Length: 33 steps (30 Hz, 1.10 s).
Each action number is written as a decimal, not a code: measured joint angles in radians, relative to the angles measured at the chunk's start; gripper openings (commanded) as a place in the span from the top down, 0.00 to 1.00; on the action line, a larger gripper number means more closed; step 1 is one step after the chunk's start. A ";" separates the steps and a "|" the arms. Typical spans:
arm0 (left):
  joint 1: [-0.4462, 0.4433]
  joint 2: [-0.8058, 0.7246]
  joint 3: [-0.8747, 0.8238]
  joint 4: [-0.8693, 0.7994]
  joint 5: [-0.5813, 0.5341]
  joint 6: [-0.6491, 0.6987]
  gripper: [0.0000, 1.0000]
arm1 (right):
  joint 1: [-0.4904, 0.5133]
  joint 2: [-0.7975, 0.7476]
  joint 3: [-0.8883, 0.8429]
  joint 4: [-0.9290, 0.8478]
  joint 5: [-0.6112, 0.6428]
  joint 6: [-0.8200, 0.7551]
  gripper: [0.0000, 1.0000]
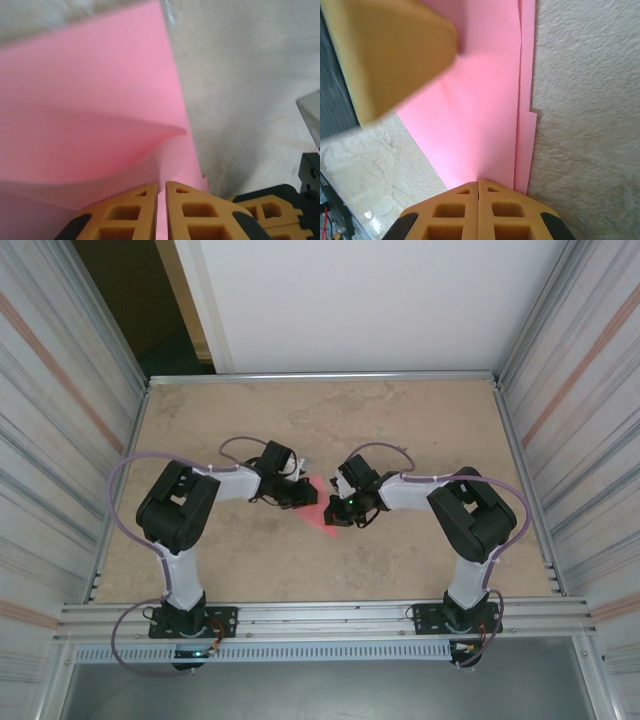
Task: Fold a paper plane with a square sheet of paper (pick it up from the middle)
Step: Fourth fold the wing at the center of the table.
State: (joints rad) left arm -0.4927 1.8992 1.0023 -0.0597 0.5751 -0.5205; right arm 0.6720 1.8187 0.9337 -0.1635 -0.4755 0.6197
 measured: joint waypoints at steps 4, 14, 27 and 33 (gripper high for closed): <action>0.060 0.026 0.048 -0.042 0.002 0.036 0.85 | -0.002 -0.004 -0.007 0.003 0.000 0.000 1.00; 0.173 0.089 0.176 -0.166 -0.013 0.076 0.85 | -0.005 -0.016 -0.027 0.022 0.000 0.001 1.00; 0.225 0.003 0.240 -0.246 -0.070 0.048 0.74 | 0.003 -0.204 -0.101 0.031 0.068 0.143 0.67; 0.224 -0.244 0.109 -0.150 -0.090 -0.056 0.56 | -0.040 -0.282 -0.098 0.103 0.102 0.174 0.59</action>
State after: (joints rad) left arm -0.2684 1.6550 1.1114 -0.2092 0.4847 -0.5762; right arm 0.6315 1.5372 0.8356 -0.0605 -0.3737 0.7937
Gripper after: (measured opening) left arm 0.390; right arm 0.404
